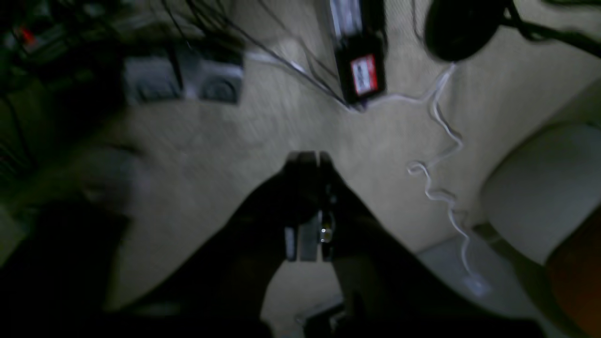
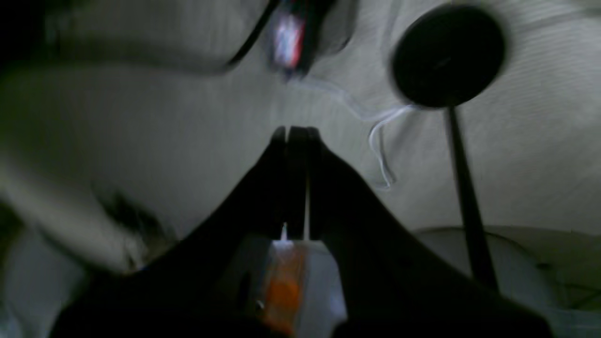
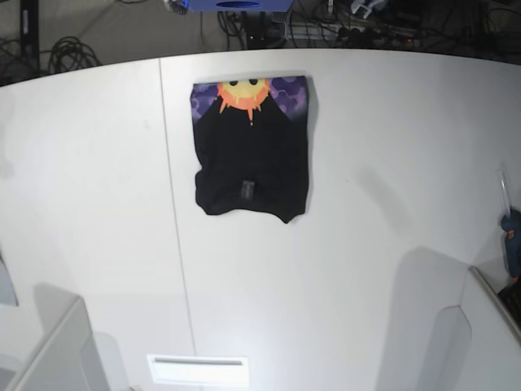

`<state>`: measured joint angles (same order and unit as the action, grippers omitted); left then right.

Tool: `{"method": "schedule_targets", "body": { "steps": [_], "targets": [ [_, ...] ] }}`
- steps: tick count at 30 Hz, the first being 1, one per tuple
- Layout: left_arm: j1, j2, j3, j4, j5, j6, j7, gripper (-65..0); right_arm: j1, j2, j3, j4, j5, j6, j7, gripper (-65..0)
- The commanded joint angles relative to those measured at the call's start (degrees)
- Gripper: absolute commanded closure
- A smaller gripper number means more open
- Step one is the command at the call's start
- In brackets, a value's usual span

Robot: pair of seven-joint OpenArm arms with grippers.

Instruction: Fold the T-shirt properly

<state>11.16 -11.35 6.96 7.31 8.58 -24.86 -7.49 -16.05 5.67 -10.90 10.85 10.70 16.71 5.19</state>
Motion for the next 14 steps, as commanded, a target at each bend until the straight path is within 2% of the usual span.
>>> {"method": "schedule_targets", "body": {
  "steps": [1, 5, 11, 14],
  "targets": [
    [1.19, -0.47, 0.03, -0.15, 0.52, -0.41, 0.23, 0.0, -1.04, -0.27, 0.74, -0.35, -0.19, 0.39, -0.49, 0.0],
    [1.81, -0.56, -0.24, 3.28, 0.17, -0.41, 0.23, 0.0, -1.13, -0.18, 2.76, -0.35, -0.19, 0.39, -0.31, 0.0],
    [1.28, -0.65, -0.06, 3.99, 0.17, -0.41, 0.23, 0.0, -1.04, -0.53, 2.41, -0.35, -0.19, 0.39, 0.30, 0.0],
    [1.02, -0.56, -0.06, 4.43, 0.08, -0.41, 0.15, 0.0, -1.04, -0.53, 2.41, -0.35, -0.19, 0.39, 5.93, 0.0]
  ]
}}
